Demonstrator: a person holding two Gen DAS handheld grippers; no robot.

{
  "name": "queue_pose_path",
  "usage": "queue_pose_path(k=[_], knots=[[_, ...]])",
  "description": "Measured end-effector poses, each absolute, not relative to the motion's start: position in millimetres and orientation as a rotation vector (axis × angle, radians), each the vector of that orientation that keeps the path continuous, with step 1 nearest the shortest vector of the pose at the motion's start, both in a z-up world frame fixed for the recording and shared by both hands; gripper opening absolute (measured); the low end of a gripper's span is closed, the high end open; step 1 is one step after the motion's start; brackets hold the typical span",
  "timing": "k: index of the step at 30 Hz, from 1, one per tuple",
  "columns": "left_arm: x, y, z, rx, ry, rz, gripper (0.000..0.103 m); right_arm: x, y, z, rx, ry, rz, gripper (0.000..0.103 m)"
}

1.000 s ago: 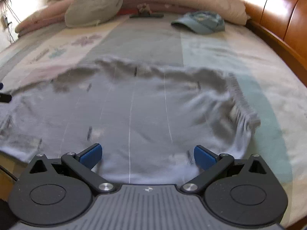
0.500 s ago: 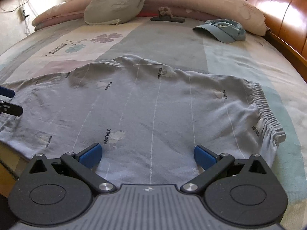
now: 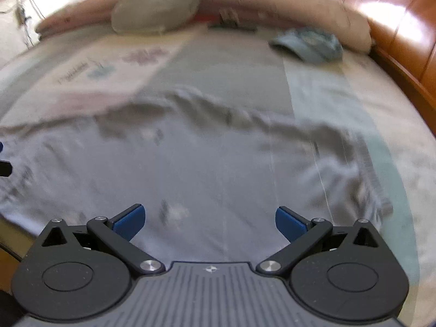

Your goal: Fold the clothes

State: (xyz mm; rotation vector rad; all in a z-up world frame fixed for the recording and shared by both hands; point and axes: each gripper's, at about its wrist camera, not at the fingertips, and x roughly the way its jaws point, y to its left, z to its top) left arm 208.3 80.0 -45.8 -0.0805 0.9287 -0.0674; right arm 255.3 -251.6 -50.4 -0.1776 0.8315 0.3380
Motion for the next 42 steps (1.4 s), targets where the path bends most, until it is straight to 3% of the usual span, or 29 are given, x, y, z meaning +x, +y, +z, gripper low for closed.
queue_pose_path(k=[12, 20, 30, 42], knots=[[183.2, 146.1, -48.7, -0.211, 0.901, 0.089, 0.102, 256.5, -169.7, -63.2, -0.276, 0.899, 0.504, 0.103], [177.0, 211.6, -39.5, -0.187, 0.832, 0.273, 0.102, 255.5, -134.7, -42.4, -0.300, 0.819, 0.586, 0.103], [177.3, 288.4, -60.5, -0.258, 0.780, 0.372, 0.102, 249.5, -98.2, -57.5, -0.313, 0.906, 0.625, 0.103], [165.2, 275.9, -40.9, -0.291, 0.801, 0.284, 0.102, 246.0, -69.5, -43.2, -0.299, 0.898, 0.648, 0.103]])
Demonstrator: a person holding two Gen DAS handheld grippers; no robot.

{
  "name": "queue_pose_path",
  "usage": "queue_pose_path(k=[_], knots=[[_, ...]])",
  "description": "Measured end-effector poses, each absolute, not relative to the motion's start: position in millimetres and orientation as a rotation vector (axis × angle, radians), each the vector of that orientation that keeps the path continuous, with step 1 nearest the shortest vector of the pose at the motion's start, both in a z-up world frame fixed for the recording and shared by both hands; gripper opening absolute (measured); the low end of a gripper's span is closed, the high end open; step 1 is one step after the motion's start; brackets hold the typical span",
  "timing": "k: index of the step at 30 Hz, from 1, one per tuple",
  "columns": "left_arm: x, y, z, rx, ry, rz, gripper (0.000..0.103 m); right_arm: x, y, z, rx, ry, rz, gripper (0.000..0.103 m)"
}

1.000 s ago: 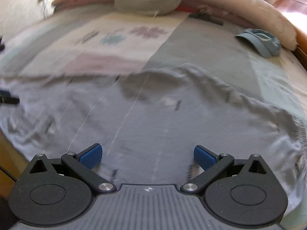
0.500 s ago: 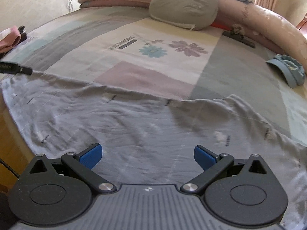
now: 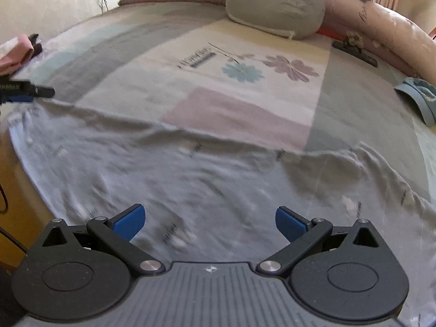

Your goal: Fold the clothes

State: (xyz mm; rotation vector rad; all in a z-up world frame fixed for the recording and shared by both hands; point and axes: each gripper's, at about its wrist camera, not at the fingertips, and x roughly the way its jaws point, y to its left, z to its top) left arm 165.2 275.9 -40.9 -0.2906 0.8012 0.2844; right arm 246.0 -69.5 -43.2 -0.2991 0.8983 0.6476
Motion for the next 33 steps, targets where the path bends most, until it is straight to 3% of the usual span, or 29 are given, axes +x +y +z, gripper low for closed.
queue_pose_path(k=[12, 21, 33], knots=[[166.4, 242.6, -57.1, -0.263, 0.979, 0.220, 0.102, 257.7, -49.2, -61.7, -0.295, 0.980, 0.652, 0.103], [157.6, 248.7, -50.5, -0.375, 0.944, 0.181, 0.102, 254.3, -42.8, -66.0, -0.359, 0.976, 0.632, 0.103], [165.9, 211.0, -56.4, -0.284, 0.960, 0.124, 0.102, 257.5, -38.7, -64.7, -0.376, 0.993, 0.637, 0.103]])
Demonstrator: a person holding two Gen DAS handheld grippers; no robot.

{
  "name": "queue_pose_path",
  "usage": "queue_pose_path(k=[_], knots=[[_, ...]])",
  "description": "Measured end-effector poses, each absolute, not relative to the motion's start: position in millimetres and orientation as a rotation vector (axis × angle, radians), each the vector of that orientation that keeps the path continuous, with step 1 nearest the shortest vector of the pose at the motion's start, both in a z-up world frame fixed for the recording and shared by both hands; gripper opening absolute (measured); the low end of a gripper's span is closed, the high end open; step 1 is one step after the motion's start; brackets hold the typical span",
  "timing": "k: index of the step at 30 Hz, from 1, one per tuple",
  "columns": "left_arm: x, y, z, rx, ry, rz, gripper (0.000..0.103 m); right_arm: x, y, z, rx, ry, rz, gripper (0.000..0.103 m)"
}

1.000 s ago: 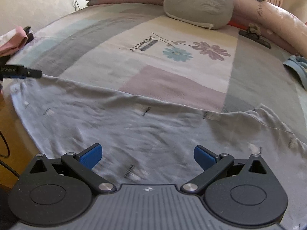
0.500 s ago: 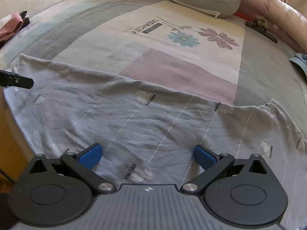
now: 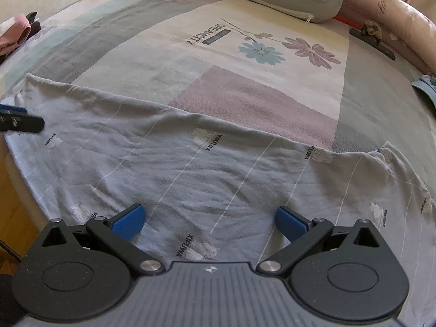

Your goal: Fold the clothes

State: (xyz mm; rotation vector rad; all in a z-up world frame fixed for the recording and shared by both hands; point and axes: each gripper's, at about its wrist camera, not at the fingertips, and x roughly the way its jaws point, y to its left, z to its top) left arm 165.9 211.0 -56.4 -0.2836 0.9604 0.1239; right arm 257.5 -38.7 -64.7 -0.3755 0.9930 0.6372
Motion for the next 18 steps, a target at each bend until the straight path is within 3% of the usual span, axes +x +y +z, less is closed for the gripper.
queue_pose_path(k=[8, 11, 18], knots=[[164.1, 203.1, -62.2, -0.213, 0.957, 0.116, 0.102, 254.2, -42.0, -65.7, -0.365, 0.972, 0.641, 0.103], [165.8, 186.1, -66.1, -0.062, 0.982, 0.111, 0.103, 253.3, -43.0, -66.1, -0.362, 0.961, 0.644, 0.103], [170.9, 191.3, -62.5, -0.120, 1.020, 0.143, 0.102, 251.7, -45.9, -66.6, -0.359, 0.943, 0.657, 0.103]])
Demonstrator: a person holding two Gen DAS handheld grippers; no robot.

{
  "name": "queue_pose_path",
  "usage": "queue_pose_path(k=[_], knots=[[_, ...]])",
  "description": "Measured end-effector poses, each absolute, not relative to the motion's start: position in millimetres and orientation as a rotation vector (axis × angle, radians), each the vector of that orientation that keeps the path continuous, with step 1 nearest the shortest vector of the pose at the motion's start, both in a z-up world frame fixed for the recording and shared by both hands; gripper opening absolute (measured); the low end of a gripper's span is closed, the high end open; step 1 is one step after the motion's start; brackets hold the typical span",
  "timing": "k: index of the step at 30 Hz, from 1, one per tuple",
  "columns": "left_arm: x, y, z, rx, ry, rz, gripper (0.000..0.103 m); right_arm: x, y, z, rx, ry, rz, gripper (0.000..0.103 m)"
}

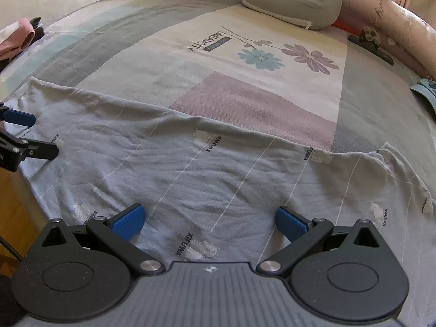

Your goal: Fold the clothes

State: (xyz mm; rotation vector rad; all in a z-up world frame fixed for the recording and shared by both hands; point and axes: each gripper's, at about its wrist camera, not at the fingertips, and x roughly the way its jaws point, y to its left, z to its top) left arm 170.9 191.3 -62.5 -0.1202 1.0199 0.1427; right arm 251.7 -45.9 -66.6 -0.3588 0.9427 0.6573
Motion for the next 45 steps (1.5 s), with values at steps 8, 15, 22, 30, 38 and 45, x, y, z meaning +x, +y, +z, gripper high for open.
queue_pose_path(k=[8, 15, 22, 30, 38, 45], knots=[[170.5, 197.3, -51.7, -0.126, 1.001, 0.177, 0.102, 253.8, -46.8, -63.7, -0.373, 0.960, 0.675, 0.103], [162.9, 204.5, -61.0, -0.182, 1.004, 0.190, 0.102, 257.1, -39.6, -50.2, -0.358, 0.968, 0.725, 0.103], [151.7, 223.8, -48.3, -0.283, 0.913, 0.203, 0.102, 258.3, -22.7, -46.9, -0.309, 0.979, 0.787, 0.103], [128.9, 241.0, -48.7, -0.389, 0.879, 0.244, 0.102, 256.7, -6.8, -50.5, -0.315, 0.990, 0.801, 0.103], [89.8, 266.7, -47.2, -0.579, 0.766, 0.237, 0.102, 256.2, -6.8, -44.9, -0.246, 0.986, 0.855, 0.103], [65.0, 290.4, -56.8, -0.775, 0.635, 0.265, 0.102, 250.9, 8.8, -40.1, -0.277, 0.971, 0.909, 0.103]])
